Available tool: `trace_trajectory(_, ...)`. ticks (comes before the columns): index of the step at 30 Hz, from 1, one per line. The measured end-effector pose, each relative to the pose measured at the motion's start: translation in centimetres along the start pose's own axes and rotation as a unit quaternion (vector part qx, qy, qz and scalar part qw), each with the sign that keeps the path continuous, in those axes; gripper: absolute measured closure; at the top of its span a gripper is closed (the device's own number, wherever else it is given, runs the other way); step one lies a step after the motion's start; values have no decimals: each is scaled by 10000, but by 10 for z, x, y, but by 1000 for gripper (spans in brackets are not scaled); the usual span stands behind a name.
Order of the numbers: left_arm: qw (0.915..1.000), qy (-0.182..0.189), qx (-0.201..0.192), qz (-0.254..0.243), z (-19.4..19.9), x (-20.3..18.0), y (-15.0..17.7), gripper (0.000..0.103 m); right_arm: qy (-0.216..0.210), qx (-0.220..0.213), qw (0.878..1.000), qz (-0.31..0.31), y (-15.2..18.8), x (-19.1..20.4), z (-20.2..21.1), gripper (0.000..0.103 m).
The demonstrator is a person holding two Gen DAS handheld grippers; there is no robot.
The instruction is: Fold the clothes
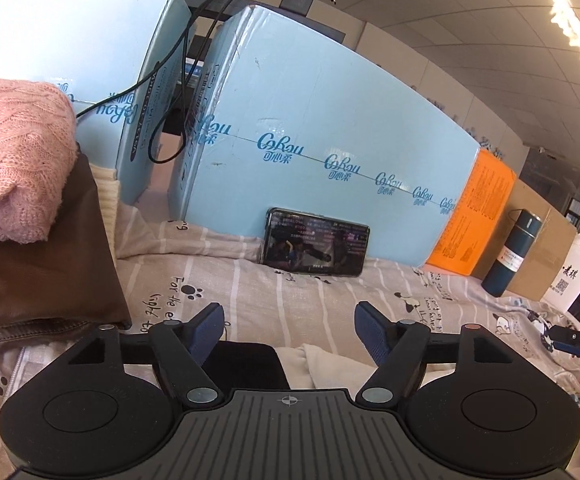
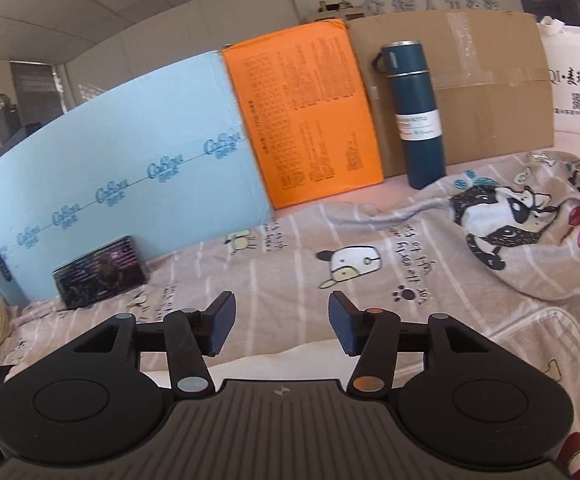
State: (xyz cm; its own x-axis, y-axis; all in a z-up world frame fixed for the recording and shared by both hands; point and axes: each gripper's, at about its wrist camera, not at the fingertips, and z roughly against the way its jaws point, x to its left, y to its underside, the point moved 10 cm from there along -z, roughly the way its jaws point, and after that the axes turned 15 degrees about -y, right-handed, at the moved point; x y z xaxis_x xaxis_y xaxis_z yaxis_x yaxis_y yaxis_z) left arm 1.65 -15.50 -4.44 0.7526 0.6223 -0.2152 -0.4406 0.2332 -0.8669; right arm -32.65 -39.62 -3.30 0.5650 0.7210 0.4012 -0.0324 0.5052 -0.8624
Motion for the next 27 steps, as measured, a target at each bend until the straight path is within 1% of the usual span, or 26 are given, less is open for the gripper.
trace_trajectory(1, 10000, 7, -37, -3, 5, 0, 1, 21, -346, 123, 9993, 72, 2, 17, -3, 36)
trace_trajectory(2, 10000, -9, -78, -55, 9, -1, 4, 19, -791, 294, 9963, 139, 7, 38, -6, 34)
trace_trajectory(3, 9999, -20, -116, -109, 13, -2, 6, 18, -1205, 465, 9914, 199, 12, 57, -9, 31)
trace_trajectory(4, 9997, -18, -149, -167, 17, -3, 10, 15, -1526, 635, 9859, 249, 18, 73, -12, 29)
trace_trajectory(5, 9996, -6, -179, -225, 20, -5, 13, 12, -1783, 800, 9802, 309, 26, 88, -16, 25)
trace_trajectory(6, 9994, 60, -209, -288, 23, -8, 16, 11, -2038, 964, 9736, 369, 34, 103, -20, 24)
trace_trajectory(8, 9982, 282, -247, -473, 31, -16, 25, 10, -2503, 1283, 9583, 499, 51, 131, -26, 24)
trace_trajectory(9, 9972, 371, -248, -595, 33, -21, 29, 9, -2618, 1413, 9529, 593, 59, 141, -30, 24)
trace_trajectory(12, 9903, 720, -279, -1155, 44, -44, 45, 8, -2788, 1684, 9426, 741, 79, 161, -38, 24)
trace_trajectory(13, 9854, 907, -281, -1416, 48, -55, 53, 7, -2814, 1746, 9407, 741, 83, 164, -40, 24)
trace_trajectory(14, 9803, 1031, -247, -1666, 51, -65, 60, 5, -2830, 1779, 9397, 724, 85, 165, -40, 27)
trace_trajectory(16, 9718, 1068, -109, -2098, 51, -78, 74, 5, -2854, 1834, 9381, 702, 90, 165, -41, 28)
trace_trajectory(17, 9679, 1027, -29, -2295, 49, -84, 80, 5, -2844, 1835, 9382, 723, 91, 165, -40, 29)
trace_trajectory(18, 9641, 891, 59, -2499, 46, -88, 86, 5, -2833, 1837, 9383, 745, 92, 166, -39, 29)
trace_trajectory(20, 9622, 435, 192, -2682, 36, -86, 91, 5, -2799, 1846, 9386, 819, 94, 168, -39, 29)
trace_trajectory(21, 9615, 230, 236, -2730, 32, -84, 92, 5, -2752, 1851, 9391, 899, 97, 170, -40, 29)
trace_trajectory(22, 9641, 104, 206, -2646, 31, -79, 89, 5, -2682, 1856, 9402, 981, 99, 172, -41, 30)
trace_trajectory(23, 9665, -23, 176, -2562, 30, -74, 86, 8, -2561, 1858, 9426, 1070, 103, 173, -43, 34)
trace_trajectory(24, 9688, -86, 152, -2471, 30, -70, 84, 14, -2445, 1851, 9450, 1138, 106, 173, -45, 39)
trace_trajectory(25, 9717, 56, 147, -2358, 31, -68, 80, 55, -2339, 1824, 9478, 1170, 108, 173, -47, 43)
trace_trajectory(26, 9741, 179, 146, -2249, 32, -66, 77, 95, -2237, 1793, 9503, 1214, 109, 172, -49, 53)
trace_trajectory(27, 9761, 231, 135, -2158, 34, -64, 74, 99, -2166, 1752, 9522, 1257, 110, 171, -50, 62)
